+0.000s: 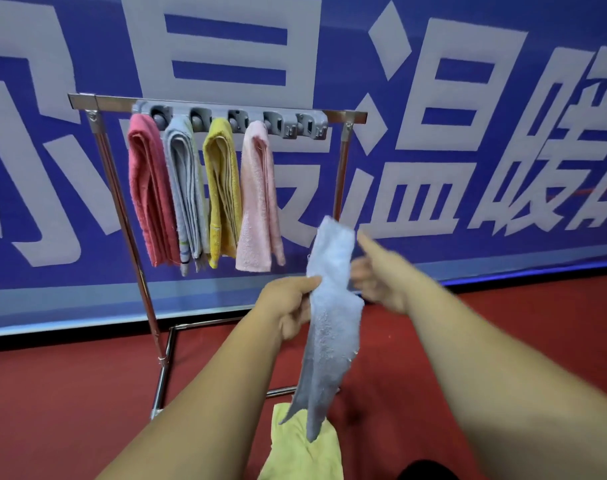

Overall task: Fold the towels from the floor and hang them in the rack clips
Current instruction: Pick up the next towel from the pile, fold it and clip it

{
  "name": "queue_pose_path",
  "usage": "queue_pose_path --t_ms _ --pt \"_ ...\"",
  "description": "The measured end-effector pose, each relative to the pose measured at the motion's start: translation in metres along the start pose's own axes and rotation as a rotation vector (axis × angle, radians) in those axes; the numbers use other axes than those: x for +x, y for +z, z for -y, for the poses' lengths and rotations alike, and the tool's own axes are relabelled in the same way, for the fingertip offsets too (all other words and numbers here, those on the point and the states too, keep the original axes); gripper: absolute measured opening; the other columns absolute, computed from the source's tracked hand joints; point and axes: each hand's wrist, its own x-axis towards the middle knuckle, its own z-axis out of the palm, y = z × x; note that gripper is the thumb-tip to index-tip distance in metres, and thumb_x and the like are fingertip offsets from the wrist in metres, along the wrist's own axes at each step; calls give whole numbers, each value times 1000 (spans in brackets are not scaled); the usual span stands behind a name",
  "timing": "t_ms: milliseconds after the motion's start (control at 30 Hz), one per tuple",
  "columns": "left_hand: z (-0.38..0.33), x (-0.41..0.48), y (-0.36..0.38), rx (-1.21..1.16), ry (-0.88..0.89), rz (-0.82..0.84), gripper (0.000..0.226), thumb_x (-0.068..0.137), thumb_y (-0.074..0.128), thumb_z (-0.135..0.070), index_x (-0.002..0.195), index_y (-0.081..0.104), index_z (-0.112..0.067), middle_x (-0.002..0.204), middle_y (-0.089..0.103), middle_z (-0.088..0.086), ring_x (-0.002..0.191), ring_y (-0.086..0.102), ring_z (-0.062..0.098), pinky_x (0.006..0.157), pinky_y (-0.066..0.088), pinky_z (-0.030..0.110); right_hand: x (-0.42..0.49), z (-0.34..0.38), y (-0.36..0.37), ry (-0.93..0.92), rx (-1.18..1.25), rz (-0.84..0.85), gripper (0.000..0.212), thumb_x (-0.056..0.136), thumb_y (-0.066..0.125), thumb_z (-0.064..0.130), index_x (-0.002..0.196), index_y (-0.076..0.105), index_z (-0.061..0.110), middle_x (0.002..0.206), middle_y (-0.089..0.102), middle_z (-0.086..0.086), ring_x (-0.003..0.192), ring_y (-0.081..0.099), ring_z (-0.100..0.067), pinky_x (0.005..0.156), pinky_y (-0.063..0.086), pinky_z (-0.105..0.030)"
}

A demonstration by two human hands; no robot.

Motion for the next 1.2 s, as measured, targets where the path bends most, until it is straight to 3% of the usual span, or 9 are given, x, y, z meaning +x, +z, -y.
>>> queue_pose_path --t_ms 133,267,400,600,667,767,900,1033,1200 --pt "52 11 -16 -112 -155 -119 12 105 59 -1 98 68 2 67 76 12 50 73 18 46 60 28 -11 -134 17 201 -46 -33 58 91 65 72 90 73 15 80 67 -3 72 55 -17 70 41 -29" --pt "93 14 -37 -207 -202 -198 18 105 46 9 106 62 0 63 71 14 47 71 20 46 60 29 -17 -178 35 -22 -138 -239 24 95 77 29 88 61 12 73 58 -1 61 47 -12 50 38 -19" --pt "103 12 -39 -217 -166 -214 26 106 41 9 101 61 -7 66 74 12 50 72 18 47 59 26 -10 -182 44 -167 -300 -182 24 83 80 16 85 56 18 71 57 6 62 49 -10 60 40 -28" --pt "74 4 -24 -251 -2 -87 38 103 46 11 131 67 -2 116 78 23 85 80 27 70 65 34 3 -161 57 -318 -423 -93 33 79 83 28 76 51 23 58 56 17 56 45 -5 60 41 -31" --pt "58 0 -19 -226 77 -65 37 101 48 14 127 68 -1 109 80 21 87 80 30 76 66 37 6 -149 58 -359 -393 -102 34 75 81 37 80 51 23 62 59 14 59 50 -7 62 43 -33" --pt "35 -8 -10 -183 160 -75 32 99 53 17 115 71 -5 97 81 17 82 80 28 69 67 36 5 -127 59 -413 -292 -73 42 68 77 53 87 54 24 72 65 10 65 57 -8 67 51 -39" --pt "16 -14 1 -211 216 -30 35 98 58 17 117 70 -10 98 81 14 79 81 26 62 63 31 5 -102 58 -447 -179 11 37 80 84 32 94 52 21 78 66 2 64 55 -9 65 44 -36" --pt "7 -12 7 -218 260 34 39 99 58 12 131 68 -8 107 79 17 90 79 29 73 66 36 4 -88 50 -476 -311 -33 28 83 78 21 96 53 23 71 62 5 57 48 -8 62 41 -33" --pt "4 -12 5 -152 303 82 47 101 61 2 140 66 -23 119 75 12 108 74 25 88 57 48 -4 -70 44 -562 -558 -142 24 89 76 24 96 53 25 76 59 7 65 52 -9 58 41 -24"
